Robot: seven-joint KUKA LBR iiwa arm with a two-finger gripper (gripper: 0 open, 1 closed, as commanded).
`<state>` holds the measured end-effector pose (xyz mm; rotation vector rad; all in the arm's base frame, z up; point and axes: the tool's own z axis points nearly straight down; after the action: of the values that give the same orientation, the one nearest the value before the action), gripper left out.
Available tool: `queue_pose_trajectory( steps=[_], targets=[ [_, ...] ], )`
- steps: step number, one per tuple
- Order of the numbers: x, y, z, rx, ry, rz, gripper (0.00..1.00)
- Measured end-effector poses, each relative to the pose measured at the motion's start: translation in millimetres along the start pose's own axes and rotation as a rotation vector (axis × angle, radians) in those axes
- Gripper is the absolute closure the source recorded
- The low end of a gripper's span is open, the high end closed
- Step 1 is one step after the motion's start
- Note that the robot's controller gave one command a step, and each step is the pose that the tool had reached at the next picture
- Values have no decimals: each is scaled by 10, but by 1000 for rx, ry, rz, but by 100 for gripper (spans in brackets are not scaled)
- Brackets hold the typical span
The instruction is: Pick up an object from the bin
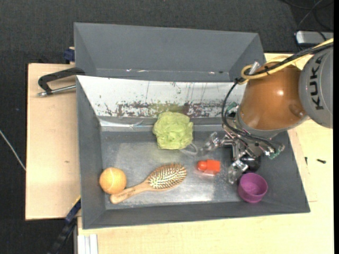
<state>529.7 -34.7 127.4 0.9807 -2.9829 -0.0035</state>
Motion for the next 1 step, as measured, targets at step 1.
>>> queue_pose_trajectory(
  steps=[1],
  targets=[
    [-58, -268, 383, 9, -8, -271, 0]
  ],
)
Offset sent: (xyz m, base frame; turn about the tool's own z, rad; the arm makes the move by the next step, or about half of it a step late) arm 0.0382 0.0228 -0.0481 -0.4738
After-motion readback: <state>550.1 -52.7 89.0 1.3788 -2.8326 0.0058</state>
